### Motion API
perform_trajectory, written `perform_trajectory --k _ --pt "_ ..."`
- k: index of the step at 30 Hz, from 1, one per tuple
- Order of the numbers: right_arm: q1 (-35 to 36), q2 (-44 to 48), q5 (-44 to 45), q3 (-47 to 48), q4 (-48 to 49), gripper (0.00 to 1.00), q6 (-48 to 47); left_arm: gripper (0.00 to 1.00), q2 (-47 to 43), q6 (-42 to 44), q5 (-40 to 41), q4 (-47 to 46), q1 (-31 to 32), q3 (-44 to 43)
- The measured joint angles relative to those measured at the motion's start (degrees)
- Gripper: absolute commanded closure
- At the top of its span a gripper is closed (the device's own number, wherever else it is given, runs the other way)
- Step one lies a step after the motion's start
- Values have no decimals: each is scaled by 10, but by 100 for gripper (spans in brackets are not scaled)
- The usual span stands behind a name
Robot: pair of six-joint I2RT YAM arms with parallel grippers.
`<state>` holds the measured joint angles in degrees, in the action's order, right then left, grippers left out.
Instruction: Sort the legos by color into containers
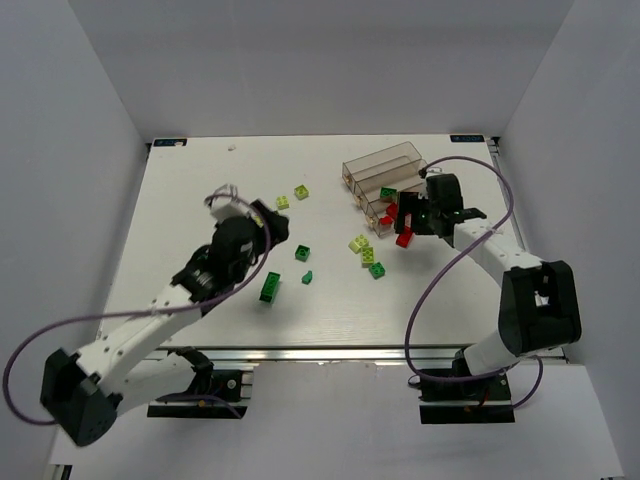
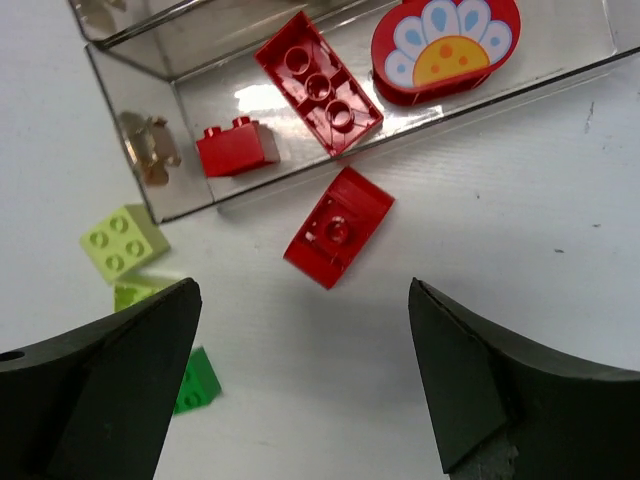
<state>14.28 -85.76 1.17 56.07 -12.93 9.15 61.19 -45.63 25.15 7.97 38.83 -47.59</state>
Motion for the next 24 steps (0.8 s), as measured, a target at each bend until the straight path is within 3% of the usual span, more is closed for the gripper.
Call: perform_trajectory --k 4,7,24 --pt "10 -47 30 -1 37 15 43 15 -133 -54 31 73 0 109" --pt "19 -73 52 -9 46 18 66 14 -183 -78 47 104 0 130" --pt "30 -123 111 -16 90 36 147 14 -203 -112 71 141 0 130"
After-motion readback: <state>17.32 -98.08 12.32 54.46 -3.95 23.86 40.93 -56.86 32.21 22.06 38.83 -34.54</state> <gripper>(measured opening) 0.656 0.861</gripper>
